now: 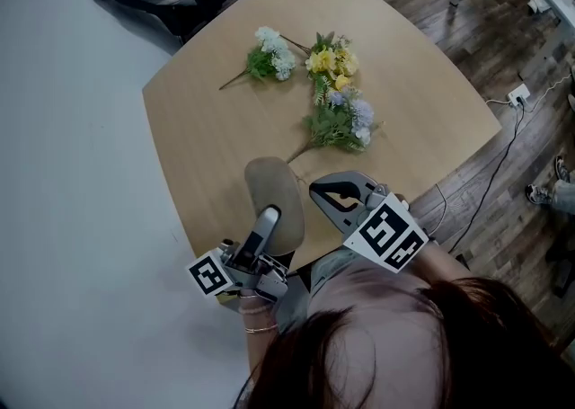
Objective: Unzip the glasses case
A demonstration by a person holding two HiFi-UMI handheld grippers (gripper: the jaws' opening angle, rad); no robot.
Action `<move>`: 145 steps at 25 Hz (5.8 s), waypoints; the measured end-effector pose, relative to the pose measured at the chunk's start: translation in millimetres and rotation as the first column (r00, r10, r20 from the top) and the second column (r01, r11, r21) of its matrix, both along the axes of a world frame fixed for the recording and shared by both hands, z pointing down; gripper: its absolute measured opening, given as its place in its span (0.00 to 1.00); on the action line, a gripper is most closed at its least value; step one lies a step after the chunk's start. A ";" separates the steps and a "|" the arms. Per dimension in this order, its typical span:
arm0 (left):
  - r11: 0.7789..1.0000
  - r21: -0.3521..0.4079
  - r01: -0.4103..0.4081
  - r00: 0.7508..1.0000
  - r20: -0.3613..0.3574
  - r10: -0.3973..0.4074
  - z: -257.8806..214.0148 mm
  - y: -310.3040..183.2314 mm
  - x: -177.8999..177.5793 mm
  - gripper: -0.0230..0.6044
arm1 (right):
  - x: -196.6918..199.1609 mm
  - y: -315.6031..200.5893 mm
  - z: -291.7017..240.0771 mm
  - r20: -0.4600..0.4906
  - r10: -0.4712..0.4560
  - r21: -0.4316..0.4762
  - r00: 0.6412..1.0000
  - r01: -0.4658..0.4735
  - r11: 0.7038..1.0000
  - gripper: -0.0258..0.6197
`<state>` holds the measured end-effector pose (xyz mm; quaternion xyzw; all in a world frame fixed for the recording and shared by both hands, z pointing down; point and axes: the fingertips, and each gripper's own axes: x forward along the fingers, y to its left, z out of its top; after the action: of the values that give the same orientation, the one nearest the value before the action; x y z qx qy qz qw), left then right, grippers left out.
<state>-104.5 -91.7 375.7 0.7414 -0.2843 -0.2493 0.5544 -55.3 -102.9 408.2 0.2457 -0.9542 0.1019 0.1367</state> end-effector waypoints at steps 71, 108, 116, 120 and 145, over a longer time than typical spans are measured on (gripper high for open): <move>0.966 -0.049 0.252 0.934 -0.250 -0.256 -22.0 -37.9 -151.0 0.48 | -130.2 41.1 -34.4 -0.052 -0.067 -0.048 0.996 0.065 0.997 0.06; 0.972 -0.011 0.233 0.902 -0.372 -0.220 -27.1 -4.8 -228.7 0.48 | -242.3 117.8 -42.7 -0.001 -0.237 -0.078 0.971 0.236 0.969 0.06; 0.975 0.017 0.220 0.913 -0.355 -0.200 -24.7 -0.5 -230.2 0.48 | -252.5 123.4 -36.9 -0.032 -0.293 -0.123 0.956 0.287 0.950 0.06; 0.978 0.031 0.207 0.928 -0.323 -0.186 -22.8 0.3 -226.9 0.48 | -256.4 126.0 -34.9 -0.070 -0.318 -0.126 0.946 0.308 0.943 0.06; 0.990 -0.039 0.135 0.970 -0.198 -0.141 22.4 9.5 -216.5 0.48 | -262.1 145.2 5.8 -0.308 -0.438 -0.104 0.844 0.428 0.898 0.06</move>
<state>-321.0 -82.2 398.0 0.6839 -0.2811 -0.3569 0.5709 -317.5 42.3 414.0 0.0353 -0.9477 0.0415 0.3146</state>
